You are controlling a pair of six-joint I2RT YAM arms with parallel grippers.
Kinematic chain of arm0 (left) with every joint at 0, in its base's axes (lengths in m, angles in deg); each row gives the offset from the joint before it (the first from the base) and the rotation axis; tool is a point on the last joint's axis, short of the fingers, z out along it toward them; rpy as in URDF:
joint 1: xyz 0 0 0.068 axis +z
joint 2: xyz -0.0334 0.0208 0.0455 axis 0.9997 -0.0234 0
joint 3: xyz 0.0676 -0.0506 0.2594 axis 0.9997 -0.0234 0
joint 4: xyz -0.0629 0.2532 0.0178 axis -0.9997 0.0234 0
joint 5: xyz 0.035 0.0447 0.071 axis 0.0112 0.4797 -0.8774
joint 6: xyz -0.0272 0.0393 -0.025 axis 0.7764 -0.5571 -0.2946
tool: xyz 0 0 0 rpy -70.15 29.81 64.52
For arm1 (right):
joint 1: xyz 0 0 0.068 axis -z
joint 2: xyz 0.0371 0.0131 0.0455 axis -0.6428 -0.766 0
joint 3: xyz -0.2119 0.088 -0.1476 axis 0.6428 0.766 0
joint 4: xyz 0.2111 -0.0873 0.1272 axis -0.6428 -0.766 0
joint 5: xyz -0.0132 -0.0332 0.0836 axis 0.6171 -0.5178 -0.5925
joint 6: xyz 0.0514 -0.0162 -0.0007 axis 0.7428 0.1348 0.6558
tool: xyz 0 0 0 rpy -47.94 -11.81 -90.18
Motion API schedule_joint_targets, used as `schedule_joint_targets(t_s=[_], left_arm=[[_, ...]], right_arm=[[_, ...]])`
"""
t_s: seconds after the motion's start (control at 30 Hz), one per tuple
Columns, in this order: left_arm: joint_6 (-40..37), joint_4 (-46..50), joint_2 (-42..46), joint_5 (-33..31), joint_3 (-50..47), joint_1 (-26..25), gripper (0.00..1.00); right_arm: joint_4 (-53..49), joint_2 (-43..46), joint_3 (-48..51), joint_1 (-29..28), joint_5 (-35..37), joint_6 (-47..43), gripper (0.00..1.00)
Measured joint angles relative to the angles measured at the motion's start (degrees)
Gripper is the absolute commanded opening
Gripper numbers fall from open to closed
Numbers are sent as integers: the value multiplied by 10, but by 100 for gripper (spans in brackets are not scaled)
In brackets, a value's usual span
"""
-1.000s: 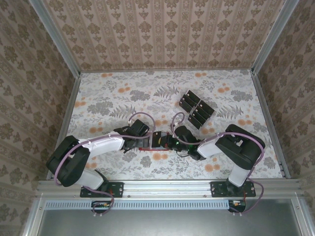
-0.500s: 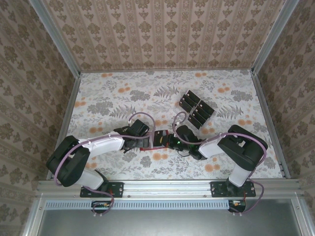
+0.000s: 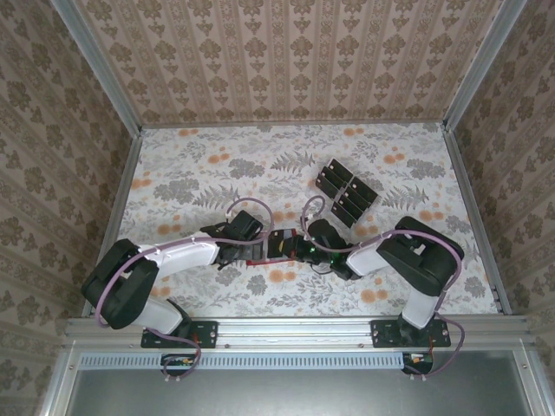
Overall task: Put the credit cards into the card holder
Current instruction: Insert the credit card into the card holder.
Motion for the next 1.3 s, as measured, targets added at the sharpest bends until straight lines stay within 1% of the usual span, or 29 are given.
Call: schedule_joint_targets(t_s=[1.3], left_arm=[[0,2,0,0,0,1,100]], right_arm=[[5,-15,-1,2,-45,7,0]])
